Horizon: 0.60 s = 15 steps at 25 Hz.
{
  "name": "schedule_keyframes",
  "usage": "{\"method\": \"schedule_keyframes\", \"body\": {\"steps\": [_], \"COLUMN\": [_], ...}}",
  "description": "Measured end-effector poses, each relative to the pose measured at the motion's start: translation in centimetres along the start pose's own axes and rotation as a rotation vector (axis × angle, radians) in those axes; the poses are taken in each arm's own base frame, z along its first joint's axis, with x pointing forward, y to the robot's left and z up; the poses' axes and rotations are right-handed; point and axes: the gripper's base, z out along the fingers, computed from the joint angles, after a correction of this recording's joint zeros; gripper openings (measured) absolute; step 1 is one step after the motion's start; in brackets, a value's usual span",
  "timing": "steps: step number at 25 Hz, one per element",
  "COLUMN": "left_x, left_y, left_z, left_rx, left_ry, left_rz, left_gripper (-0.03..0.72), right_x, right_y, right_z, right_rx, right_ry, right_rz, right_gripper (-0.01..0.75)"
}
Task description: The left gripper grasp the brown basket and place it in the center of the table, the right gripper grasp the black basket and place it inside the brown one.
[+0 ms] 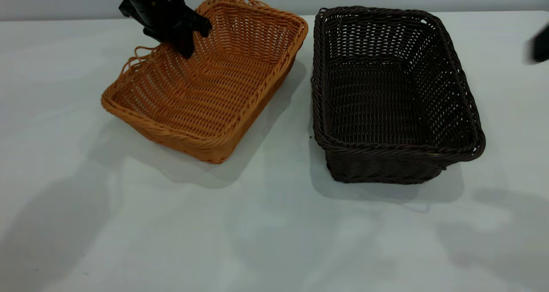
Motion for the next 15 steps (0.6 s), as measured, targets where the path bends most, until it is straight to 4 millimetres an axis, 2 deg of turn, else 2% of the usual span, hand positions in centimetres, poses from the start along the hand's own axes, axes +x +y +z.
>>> {"method": "schedule_keyframes", "body": {"steps": [4, 7, 10, 15], "left_x": [-0.4, -1.4, -2.8, -4.3], "left_y": [0.0, 0.2, 0.4, 0.7], "left_z": [-0.3, -1.3, -3.3, -5.7], "left_rx": [0.001, 0.003, 0.000, -0.010], "left_ry": [-0.016, -0.020, -0.046, -0.103], "left_rz": [0.002, 0.002, 0.004, 0.006], "left_gripper": [0.084, 0.083, 0.081, 0.081], "right_x": [-0.4, -0.4, -0.2, -0.4], "right_y": [0.3, 0.2, -0.3, -1.6], "right_z": [4.8, 8.3, 10.8, 13.7], "right_rx": [-0.064, -0.078, -0.085, -0.080], "right_ry": [0.093, 0.130, 0.153, 0.127], "right_rz": [0.079, 0.182, 0.265, 0.453], "right_gripper": [0.576, 0.576, 0.576, 0.576]}}
